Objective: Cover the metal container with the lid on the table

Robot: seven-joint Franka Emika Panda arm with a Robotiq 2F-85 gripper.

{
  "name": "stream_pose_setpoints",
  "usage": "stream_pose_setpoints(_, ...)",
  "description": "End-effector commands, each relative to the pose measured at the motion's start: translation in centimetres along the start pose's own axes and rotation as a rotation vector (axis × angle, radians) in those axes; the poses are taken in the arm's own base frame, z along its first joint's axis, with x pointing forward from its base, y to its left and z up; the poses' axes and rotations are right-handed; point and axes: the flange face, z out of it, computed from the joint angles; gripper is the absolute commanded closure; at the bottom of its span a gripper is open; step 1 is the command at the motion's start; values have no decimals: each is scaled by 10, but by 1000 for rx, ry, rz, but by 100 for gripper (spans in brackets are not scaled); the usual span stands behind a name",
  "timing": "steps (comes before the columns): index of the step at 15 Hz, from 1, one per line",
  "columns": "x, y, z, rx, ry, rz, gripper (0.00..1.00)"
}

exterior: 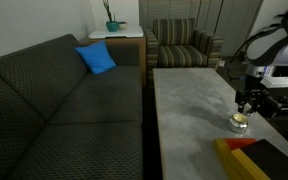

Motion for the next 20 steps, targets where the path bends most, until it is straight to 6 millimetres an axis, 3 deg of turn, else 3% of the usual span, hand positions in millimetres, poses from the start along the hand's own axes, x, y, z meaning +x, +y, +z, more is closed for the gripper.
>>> stream_pose_setpoints(1, 0, 0, -1, 0, 0, 0, 31)
stream_pose_setpoints(10, 0, 0, -1, 0, 0, 0, 31)
stream_pose_setpoints(11, 0, 0, -1, 0, 0, 0, 56)
stream_pose_setpoints(20, 2, -26, -2, -16, -37, -38, 56)
